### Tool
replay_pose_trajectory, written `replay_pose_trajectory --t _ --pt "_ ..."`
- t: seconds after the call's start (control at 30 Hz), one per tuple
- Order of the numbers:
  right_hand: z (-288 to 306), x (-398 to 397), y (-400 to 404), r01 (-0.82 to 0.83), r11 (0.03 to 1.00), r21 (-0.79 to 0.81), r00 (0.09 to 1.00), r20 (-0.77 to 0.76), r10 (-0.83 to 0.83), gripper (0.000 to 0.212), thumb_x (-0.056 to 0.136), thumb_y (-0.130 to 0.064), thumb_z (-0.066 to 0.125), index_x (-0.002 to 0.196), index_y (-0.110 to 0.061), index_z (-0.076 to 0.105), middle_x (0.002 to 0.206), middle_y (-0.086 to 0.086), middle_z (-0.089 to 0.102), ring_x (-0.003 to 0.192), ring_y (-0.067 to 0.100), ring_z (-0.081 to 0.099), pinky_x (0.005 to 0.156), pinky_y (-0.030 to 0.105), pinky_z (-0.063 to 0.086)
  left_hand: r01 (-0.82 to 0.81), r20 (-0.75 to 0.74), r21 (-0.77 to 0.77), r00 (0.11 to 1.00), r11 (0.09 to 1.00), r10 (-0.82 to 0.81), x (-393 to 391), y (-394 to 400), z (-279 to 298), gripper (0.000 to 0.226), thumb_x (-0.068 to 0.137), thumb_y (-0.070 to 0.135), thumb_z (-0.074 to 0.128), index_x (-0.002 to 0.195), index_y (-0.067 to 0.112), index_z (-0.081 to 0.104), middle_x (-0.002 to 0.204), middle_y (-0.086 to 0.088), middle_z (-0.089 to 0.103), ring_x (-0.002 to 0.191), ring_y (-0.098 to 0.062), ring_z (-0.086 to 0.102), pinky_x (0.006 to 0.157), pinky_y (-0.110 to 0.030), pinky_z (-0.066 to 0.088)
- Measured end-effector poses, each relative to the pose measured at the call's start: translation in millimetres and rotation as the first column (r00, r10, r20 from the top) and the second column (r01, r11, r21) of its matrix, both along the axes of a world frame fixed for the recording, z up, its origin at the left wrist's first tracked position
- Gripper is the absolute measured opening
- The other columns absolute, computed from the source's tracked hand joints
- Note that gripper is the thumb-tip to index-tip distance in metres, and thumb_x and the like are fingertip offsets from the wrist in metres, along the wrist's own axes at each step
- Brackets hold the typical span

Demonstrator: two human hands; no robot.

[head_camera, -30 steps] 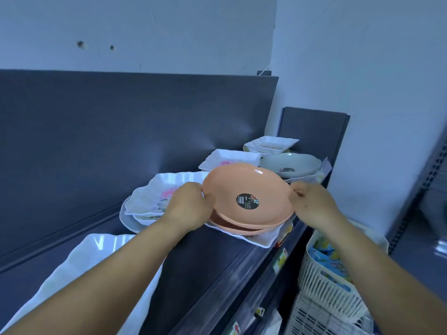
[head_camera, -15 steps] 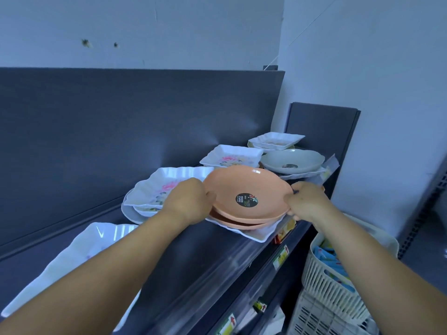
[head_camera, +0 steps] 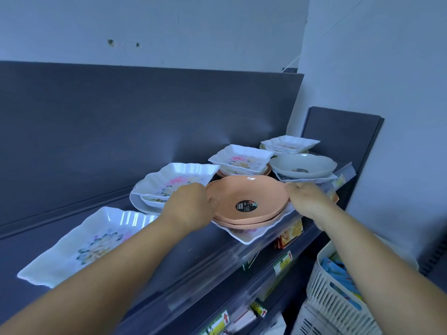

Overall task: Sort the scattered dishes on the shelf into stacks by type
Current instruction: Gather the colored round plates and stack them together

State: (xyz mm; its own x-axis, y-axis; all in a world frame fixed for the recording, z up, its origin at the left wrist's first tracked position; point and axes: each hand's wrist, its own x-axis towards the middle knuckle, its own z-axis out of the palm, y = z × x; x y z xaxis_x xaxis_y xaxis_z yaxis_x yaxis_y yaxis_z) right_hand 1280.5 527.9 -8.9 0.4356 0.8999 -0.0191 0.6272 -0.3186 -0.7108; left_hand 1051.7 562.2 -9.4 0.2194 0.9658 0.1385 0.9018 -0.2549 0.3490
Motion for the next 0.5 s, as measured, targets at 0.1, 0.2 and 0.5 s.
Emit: replay_pose_trajectory --t 0.1,0.2,0.5 --pt "-3 1 4 -0.05 0.999 0.003 0.998 0.027 0.05 0.039 0.101 -0.025 0.032 0.106 0.0 0.062 0.104 0.016 0.061 0.089 0.025 0.05 0.084 0.036 0.044 -0.034 0.041 -0.019 0.999 0.999 0.034 -1 -2 -5 0.046 0.096 0.037 0.044 0.059 0.011 0.038 0.058 -0.012 0.05 0.067 -0.035 0.056 0.057 -0.029 0.036" --pt "-8 2 7 -0.075 0.997 0.019 0.995 0.073 0.074 0.034 0.099 -0.022 0.037 0.077 -0.003 0.056 0.078 0.013 0.055 0.08 0.026 0.049 0.072 0.033 0.039 -0.064 0.085 -0.06 0.994 0.996 0.069 2 -6 -7 0.035 0.095 0.035 0.048 0.089 0.003 0.061 0.088 -0.019 0.067 0.092 -0.034 0.065 0.068 -0.033 0.046" --pt "-10 12 -2 0.121 0.974 0.19 0.985 -0.146 -0.093 0.037 0.095 -0.021 0.044 0.082 0.01 0.061 0.073 0.01 0.051 0.076 0.034 0.059 0.067 0.031 0.035 -0.071 0.433 -0.117 0.894 0.991 0.115 4 -11 -7 0.033 0.087 0.036 0.059 0.067 0.024 0.036 0.088 -0.017 0.068 0.089 -0.032 0.066 0.077 -0.039 0.051"
